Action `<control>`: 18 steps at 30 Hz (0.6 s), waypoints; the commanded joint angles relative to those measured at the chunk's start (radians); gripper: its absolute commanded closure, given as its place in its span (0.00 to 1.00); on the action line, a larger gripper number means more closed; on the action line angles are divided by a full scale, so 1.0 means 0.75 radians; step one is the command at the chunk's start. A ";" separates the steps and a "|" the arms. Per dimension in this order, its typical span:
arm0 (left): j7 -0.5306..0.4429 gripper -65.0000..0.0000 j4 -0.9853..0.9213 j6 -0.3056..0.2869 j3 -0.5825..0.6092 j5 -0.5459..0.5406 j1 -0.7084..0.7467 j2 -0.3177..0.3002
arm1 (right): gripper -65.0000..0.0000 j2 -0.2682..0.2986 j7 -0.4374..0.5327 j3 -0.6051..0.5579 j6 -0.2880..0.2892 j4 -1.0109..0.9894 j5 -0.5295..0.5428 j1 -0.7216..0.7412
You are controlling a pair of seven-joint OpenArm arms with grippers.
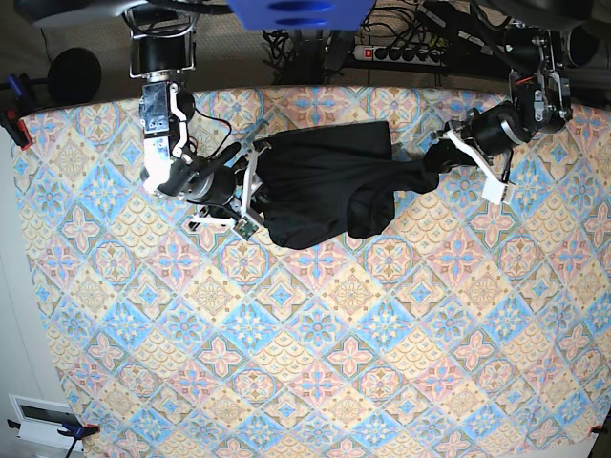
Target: Layout the t-shirt on the table in an organized manner, then fold the t-shirt properly
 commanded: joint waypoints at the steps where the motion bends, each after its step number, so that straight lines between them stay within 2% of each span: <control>1: 0.016 1.00 0.018 -0.003 -0.042 -0.050 -0.012 -0.004 | 0.75 0.002 0.018 0.004 -0.006 0.060 0.005 0.022; 5: 0.096 1.00 0.016 0.001 -0.091 -0.171 -0.069 0.059 | 0.75 0.002 0.009 0.000 -0.006 0.095 0.005 0.020; 10: 0.116 1.00 0.014 0.005 -0.073 -0.173 -0.087 0.067 | 0.75 0.002 0.007 0.000 -0.006 0.109 0.022 0.009; 16: 0.132 1.00 0.012 0.005 0.042 -0.102 -0.042 0.061 | 0.75 0.011 0.005 0.000 -0.006 0.213 0.261 -0.068; 18: 0.151 1.00 0.012 0.001 0.062 -0.073 -0.024 0.061 | 0.75 0.035 -0.013 0.000 -0.006 0.234 0.333 -0.105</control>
